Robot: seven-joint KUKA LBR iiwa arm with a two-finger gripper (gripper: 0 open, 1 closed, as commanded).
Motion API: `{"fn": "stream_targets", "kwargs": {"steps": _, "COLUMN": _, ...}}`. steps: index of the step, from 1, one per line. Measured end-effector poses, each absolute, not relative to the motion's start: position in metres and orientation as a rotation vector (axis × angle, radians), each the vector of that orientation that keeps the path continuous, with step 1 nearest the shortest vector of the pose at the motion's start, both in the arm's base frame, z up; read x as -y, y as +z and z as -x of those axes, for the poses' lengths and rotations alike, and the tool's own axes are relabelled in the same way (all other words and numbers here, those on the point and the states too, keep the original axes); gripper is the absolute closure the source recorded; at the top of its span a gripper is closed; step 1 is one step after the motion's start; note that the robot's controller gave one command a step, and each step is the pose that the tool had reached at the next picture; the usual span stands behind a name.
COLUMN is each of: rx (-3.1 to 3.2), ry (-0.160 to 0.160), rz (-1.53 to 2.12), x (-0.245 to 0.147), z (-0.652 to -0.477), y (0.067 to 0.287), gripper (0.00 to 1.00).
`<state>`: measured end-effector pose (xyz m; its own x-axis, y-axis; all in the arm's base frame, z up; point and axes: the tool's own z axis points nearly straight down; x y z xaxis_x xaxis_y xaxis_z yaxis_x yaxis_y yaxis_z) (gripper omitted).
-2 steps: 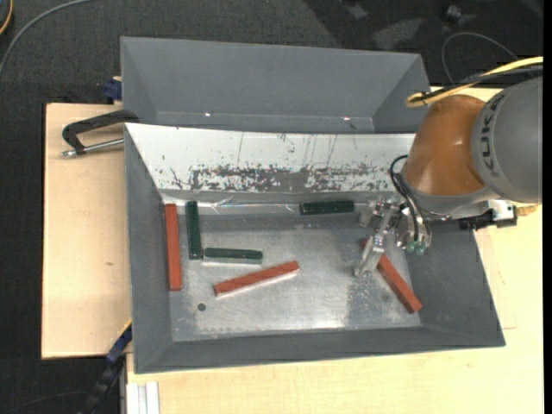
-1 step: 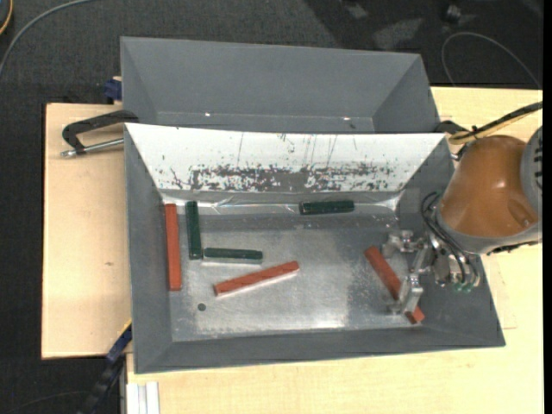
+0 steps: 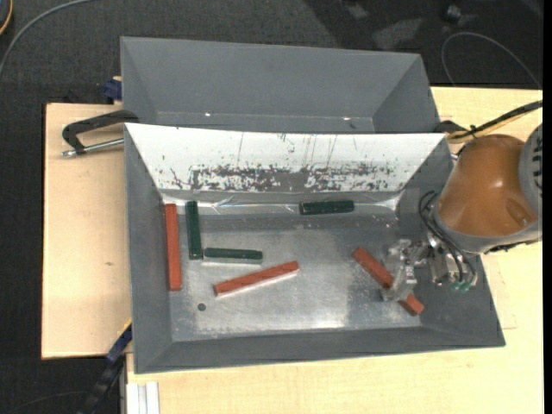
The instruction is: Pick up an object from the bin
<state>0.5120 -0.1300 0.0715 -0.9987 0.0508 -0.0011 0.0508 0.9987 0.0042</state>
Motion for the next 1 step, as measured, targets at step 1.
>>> {"fn": "stream_targets", "kwargs": {"steps": 1, "rx": -3.125, "ry": -0.002, "rz": -0.066, "x": 0.1035, "z": -0.5469, "y": 0.2492, "gripper": 1.0}}
